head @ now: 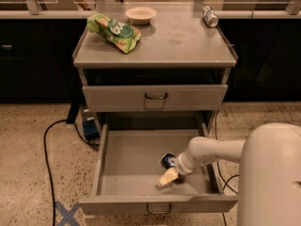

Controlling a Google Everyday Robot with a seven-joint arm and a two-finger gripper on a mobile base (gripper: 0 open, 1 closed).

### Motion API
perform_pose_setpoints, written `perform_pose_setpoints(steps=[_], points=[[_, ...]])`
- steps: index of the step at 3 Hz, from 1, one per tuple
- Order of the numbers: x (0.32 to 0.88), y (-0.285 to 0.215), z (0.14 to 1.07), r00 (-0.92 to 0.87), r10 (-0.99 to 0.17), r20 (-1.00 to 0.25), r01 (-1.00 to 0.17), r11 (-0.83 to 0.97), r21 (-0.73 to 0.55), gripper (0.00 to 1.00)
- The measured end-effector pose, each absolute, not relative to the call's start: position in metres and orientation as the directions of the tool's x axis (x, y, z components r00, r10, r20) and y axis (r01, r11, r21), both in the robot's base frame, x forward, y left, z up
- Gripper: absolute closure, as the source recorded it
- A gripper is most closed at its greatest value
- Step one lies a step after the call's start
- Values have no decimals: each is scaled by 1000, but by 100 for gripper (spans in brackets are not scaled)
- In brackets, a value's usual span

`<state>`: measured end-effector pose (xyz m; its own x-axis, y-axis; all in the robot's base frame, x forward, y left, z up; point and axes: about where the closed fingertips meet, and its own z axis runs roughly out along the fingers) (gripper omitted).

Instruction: Pick pepsi can from middle drawer and place on counter

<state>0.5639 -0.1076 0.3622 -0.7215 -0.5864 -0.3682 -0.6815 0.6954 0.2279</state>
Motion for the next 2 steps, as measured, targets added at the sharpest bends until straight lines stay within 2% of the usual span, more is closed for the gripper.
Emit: perform_pose_setpoints(steps=[1,2], points=[[565,-100,356,-719,-600,-350,-685,696,215,0],[565,-100,356,-719,-601,-349,-685,696,215,19]])
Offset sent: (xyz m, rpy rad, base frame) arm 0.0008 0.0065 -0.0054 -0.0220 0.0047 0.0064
